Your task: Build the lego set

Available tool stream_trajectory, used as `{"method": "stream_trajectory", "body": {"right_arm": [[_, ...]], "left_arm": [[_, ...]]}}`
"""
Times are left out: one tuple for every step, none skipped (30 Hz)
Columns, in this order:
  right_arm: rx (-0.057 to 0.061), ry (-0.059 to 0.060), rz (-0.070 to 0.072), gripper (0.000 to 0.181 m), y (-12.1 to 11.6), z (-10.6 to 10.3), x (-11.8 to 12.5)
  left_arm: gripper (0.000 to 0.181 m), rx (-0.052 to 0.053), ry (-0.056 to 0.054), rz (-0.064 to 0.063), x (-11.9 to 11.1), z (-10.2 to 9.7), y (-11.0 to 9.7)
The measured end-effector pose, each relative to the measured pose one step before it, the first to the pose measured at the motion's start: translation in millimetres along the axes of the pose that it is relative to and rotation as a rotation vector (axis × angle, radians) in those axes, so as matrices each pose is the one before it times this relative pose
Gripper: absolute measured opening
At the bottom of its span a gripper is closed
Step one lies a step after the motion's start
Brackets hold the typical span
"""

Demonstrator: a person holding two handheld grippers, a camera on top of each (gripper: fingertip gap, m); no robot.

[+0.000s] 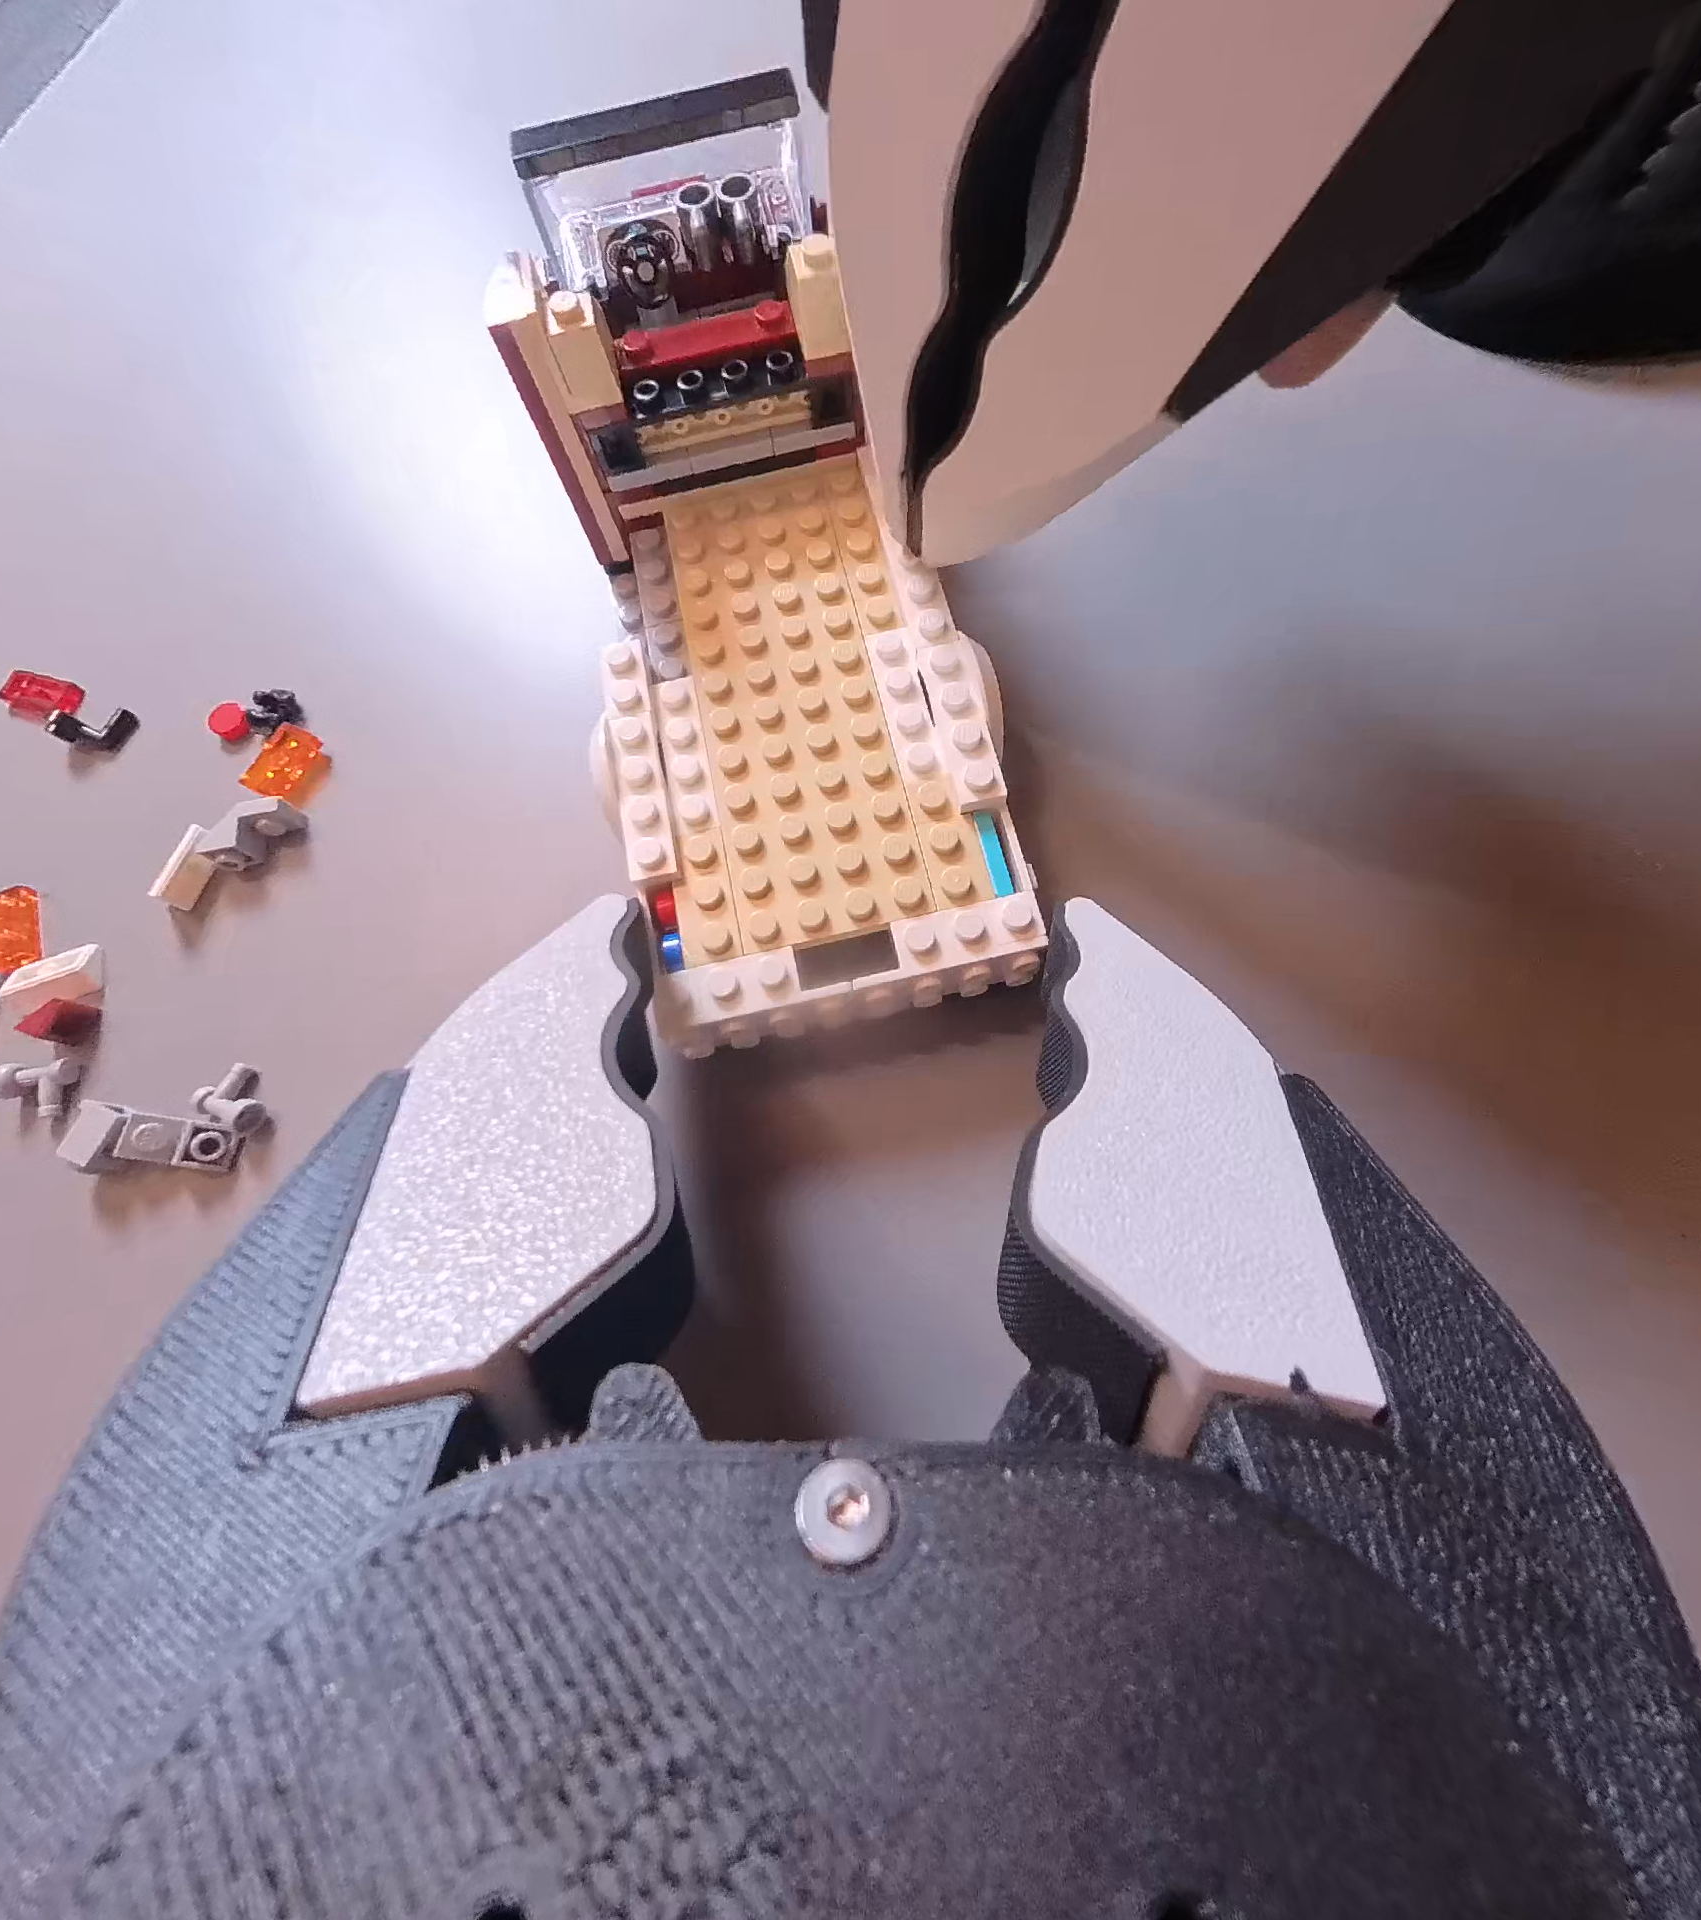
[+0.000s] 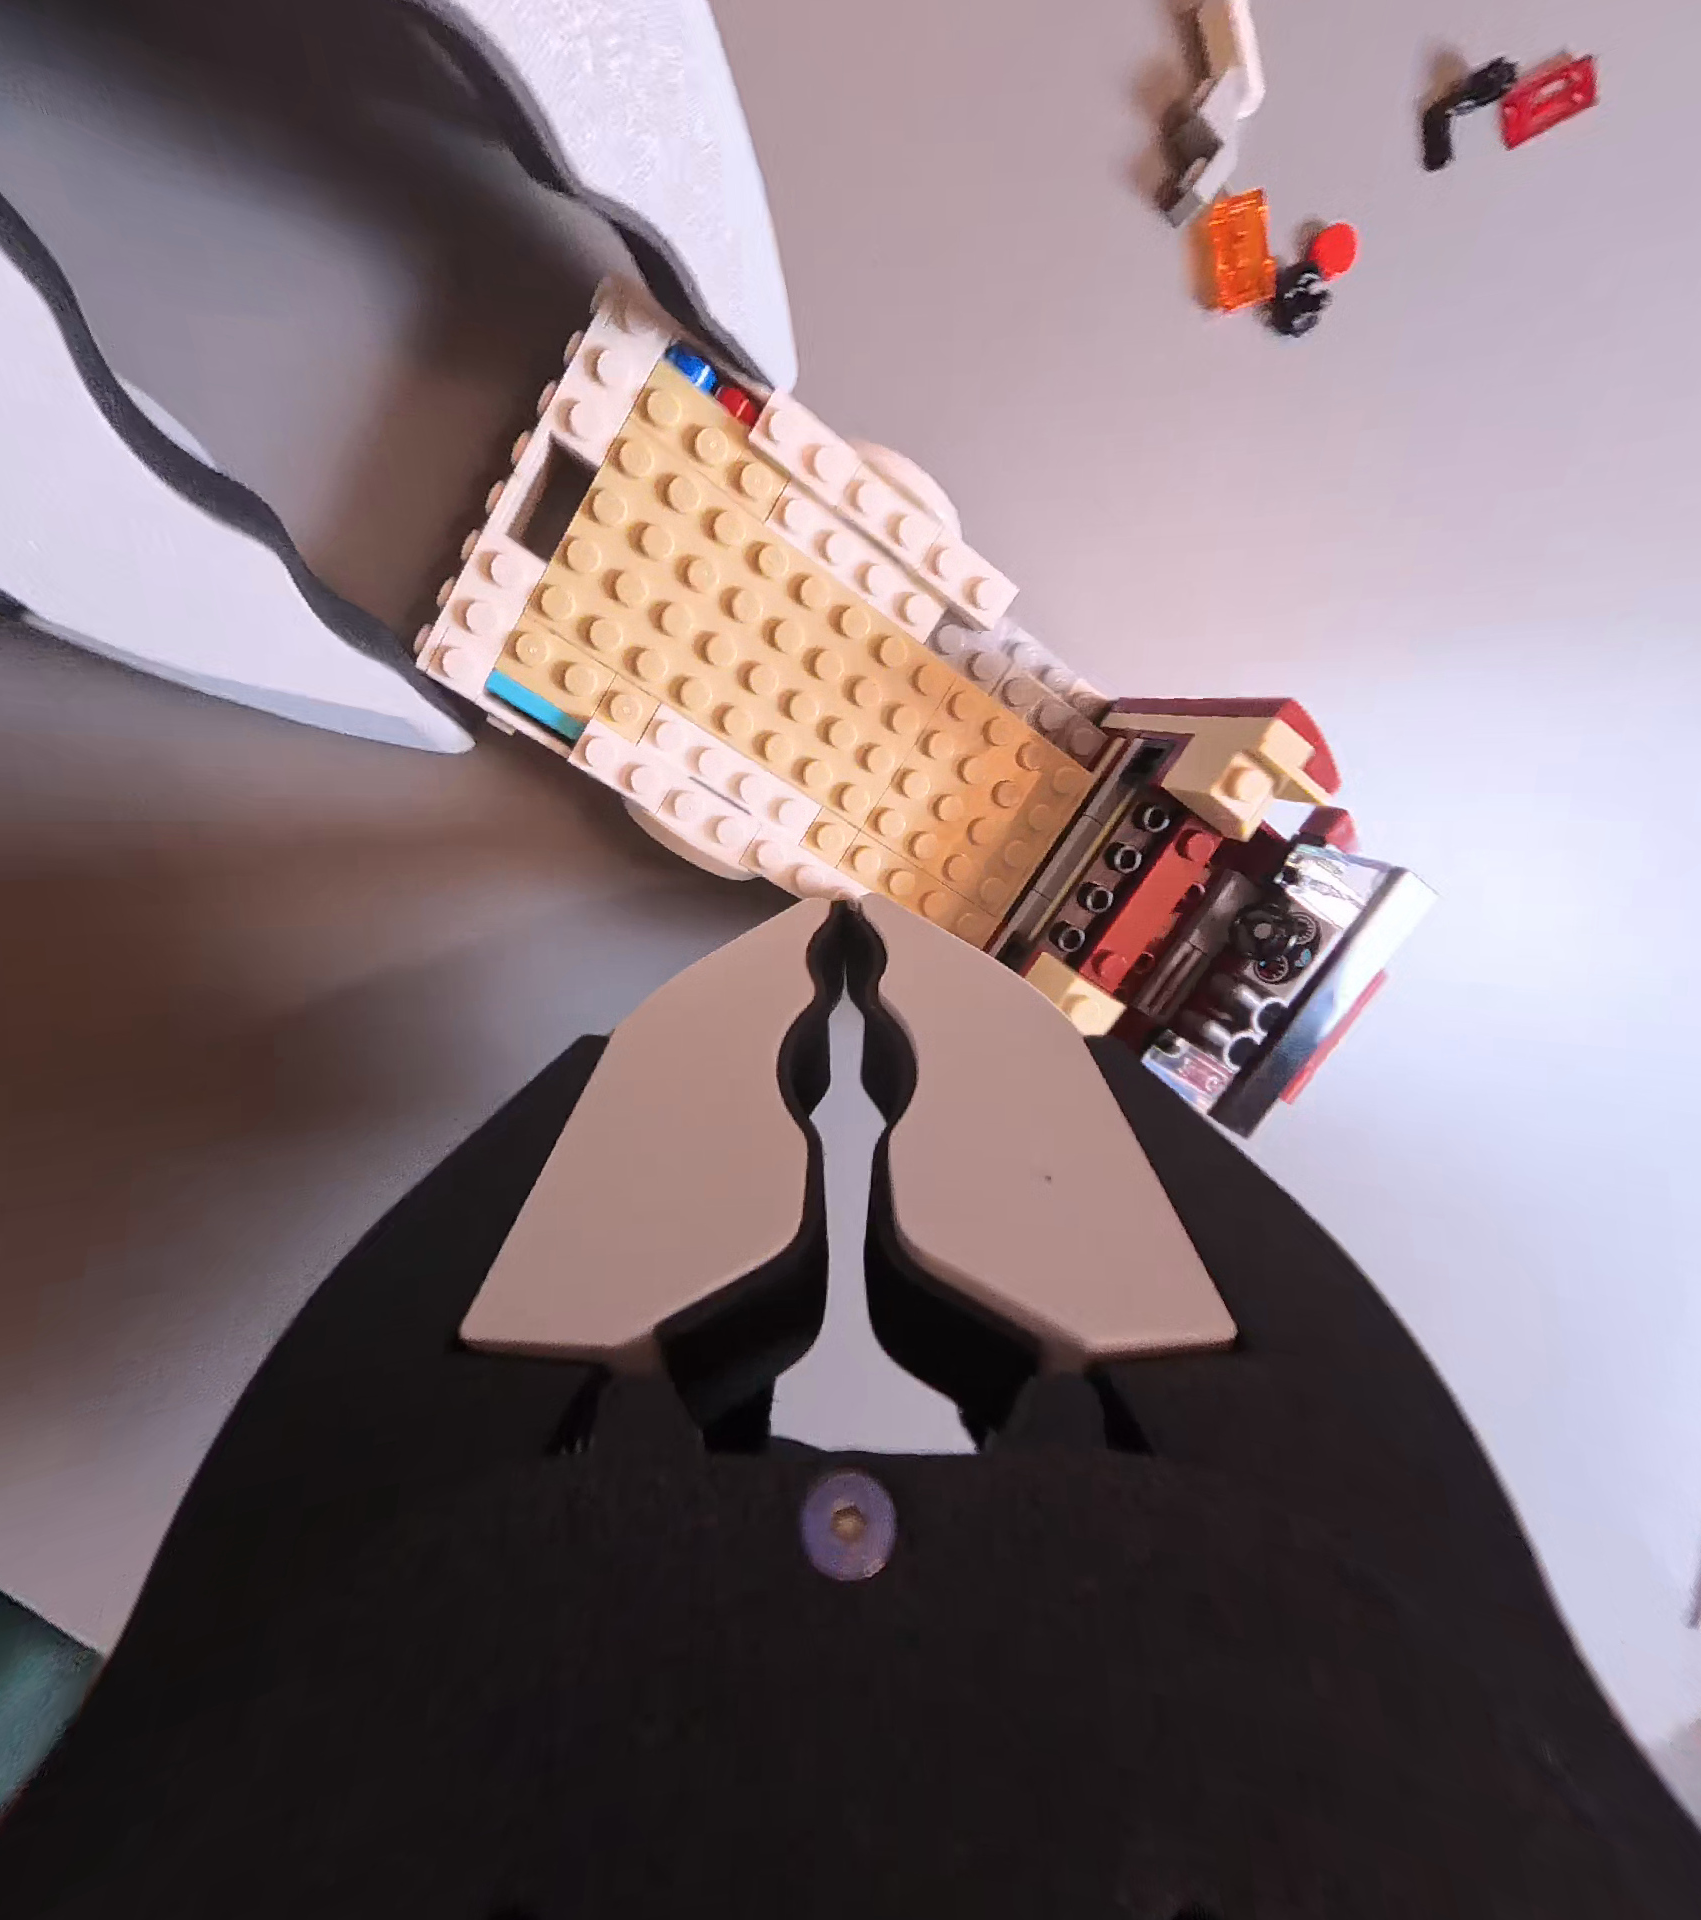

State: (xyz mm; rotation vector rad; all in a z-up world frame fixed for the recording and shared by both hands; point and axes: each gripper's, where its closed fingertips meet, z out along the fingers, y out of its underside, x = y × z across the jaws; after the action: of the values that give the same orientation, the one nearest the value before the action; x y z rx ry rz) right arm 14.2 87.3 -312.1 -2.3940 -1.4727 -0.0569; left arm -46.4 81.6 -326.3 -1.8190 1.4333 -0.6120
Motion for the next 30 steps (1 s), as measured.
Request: {"method": "stream_trajectory", "body": {"right_arm": [[0.0371,-0.0105,0.0265,0.0,-1.93,-2.65,-0.44],[0.0593,-0.0169,0.0212,0.0,-3.89,-6.1,-1.28],[0.073,-0.0208,0.0272,0.0,-5.12,-8.78,-1.37],[0.0884,-0.0218,0.0261,0.0,-6.2,-10.3,-1.39],[0.0881,-0.0026,0.0217,0.0,-4.5,-10.45,0.74],[0.0623,0.0174,0.0093,0.0,0.25,-9.18,2.96],[0.0402,0.0283,0.0024,0.031,5.24,-6.82,3.58],[0.0128,0.0207,0.0085,0.038,10.34,-4.64,2.52],[0.0127,0.0033,0.0183,0.043,11.37,-2.95,-0.41],[0.0353,0.0002,0.0209,0.043,8.68,-2.42,-1.3],[0.0386,0.0121,0.0174,0.043,7.46,-2.15,0.03],[0.0276,0.0189,0.0069,0.043,7.37,-1.72,0.89],[0.0234,0.0182,-0.0064,0.043,6.13,-1.54,0.38],[0.0241,0.0179,-0.0143,0.042,3.91,-1.38,-0.2],[0.0229,0.0109,-0.016,0.042,2.28,-1.05,-1.17],[0.018,0.0,-0.0128,0.042,1.53,-0.49,-2.34],[0.011,-0.0023,-0.0085,0.04,1.07,0.1,-1.85],[0.0069,-0.0026,-0.0102,0.039,-0.02,-0.05,-1.28],[0.008,-0.0087,-0.0124,0.039,-1.34,-0.35,-1.61],[0.0113,-0.0084,-0.0101,0.039,-2.41,-0.58,-1.01],[0.0129,-0.0087,-0.009,0.038,-2.65,-0.44,-0.63],[0.0103,-0.0116,-0.0126,0.038,-2.51,-0.14,-0.77],[0.0075,-0.0082,-0.0217,0.037,-2.3,0.26,-0.15],[0.0049,-0.0045,-0.0331,0.037,-2.21,0.86,0.8],[0.0,-0.004,-0.0432,0.037,-1.7,1.93,1.12],[-0.0024,-0.0038,-0.0522,0.037,-1.54,2.81,1.12],[0.0027,-0.003,-0.06,0.037,-2.15,3.58,1.1],[0.0062,-0.0039,-0.067,0.037,-2.79,4.02,0.72],[0.0007,0.0006,-0.0748,0.037,-2.4,4.87,1.31],[-0.0062,0.0115,-0.0834,0.037,-1.49,5.29,3.29]], "left_arm": [[0.073,0.0006,0.0024,0.0027,0.47,-0.14,0.04],[0.073,0.0004,-0.0001,0.0015,0.17,-0.05,-0.02],[0.073,0.0002,-0.0004,0.0002,-0.09,-0.06,0.03],[0.073,0.0003,-0.0008,0.0005,-0.17,-0.05,0.03],[0.074,0.0005,-0.0023,0.0013,-0.22,-0.09,0.01],[0.082,0.0037,-0.0153,0.0061,-1.98,-0.08,-0.53],[0.09,0.0042,-0.0169,0.0101,-2.0,-0.19,-0.56],[0.096,-0.0005,-0.0121,0.0115,-0.44,-0.27,-0.3],[0.101,-0.003,-0.011,0.0165,0.89,-0.04,-0.59],[0.104,-0.0016,-0.0116,0.0212,1.95,-0.08,-1.42],[0.103,-0.0004,-0.0136,0.0221,2.22,0.2,-1.9],[0.101,-0.0043,-0.0127,0.0127,1.37,1.05,-1.91],[0.099,-0.0116,-0.0132,-0.0054,-0.5,2.2,-1.13],[0.093,-0.0164,-0.0038,-0.0167,-0.71,2.82,-0.45],[0.085,-0.0149,0.0014,-0.0248,-1.0,2.68,-0.02],[0.077,-0.0112,-0.0064,-0.023,-2.91,1.87,0.35],[0.076,-0.0044,0.0002,-0.005,-2.44,0.93,0.28],[0.076,-0.0058,-0.0008,-0.0072,-2.7,0.16,0.68],[0.075,-0.011,-0.002,-0.0023,-2.67,-0.56,1.24],[0.075,-0.0135,0.0017,-0.0043,-2.34,-0.93,1.52],[0.075,-0.0066,0.0149,-0.0112,-0.97,-1.04,0.35],[0.075,-0.0007,0.0284,-0.0359,0.05,-1.25,-0.82],[0.075,-0.0004,0.0419,-0.0552,0.62,-1.67,-1.84],[0.075,-0.0048,0.0496,-0.0598,1.18,-1.71,-1.89],[0.075,-0.0073,0.0488,-0.0536,0.95,-1.94,-2.05],[0.075,-0.0124,0.0466,-0.045,1.17,-1.82,-1.69],[0.075,-0.0081,0.0473,-0.0445,1.45,-1.82,-2.13],[0.075,-0.0159,0.0553,-0.0469,2.62,-1.45,-0.93],[0.075,-0.0141,0.0511,-0.0377,2.67,-1.28,-0.95],[0.075,-0.0107,0.0387,-0.0252,2.34,-1.02,-0.93]]}}
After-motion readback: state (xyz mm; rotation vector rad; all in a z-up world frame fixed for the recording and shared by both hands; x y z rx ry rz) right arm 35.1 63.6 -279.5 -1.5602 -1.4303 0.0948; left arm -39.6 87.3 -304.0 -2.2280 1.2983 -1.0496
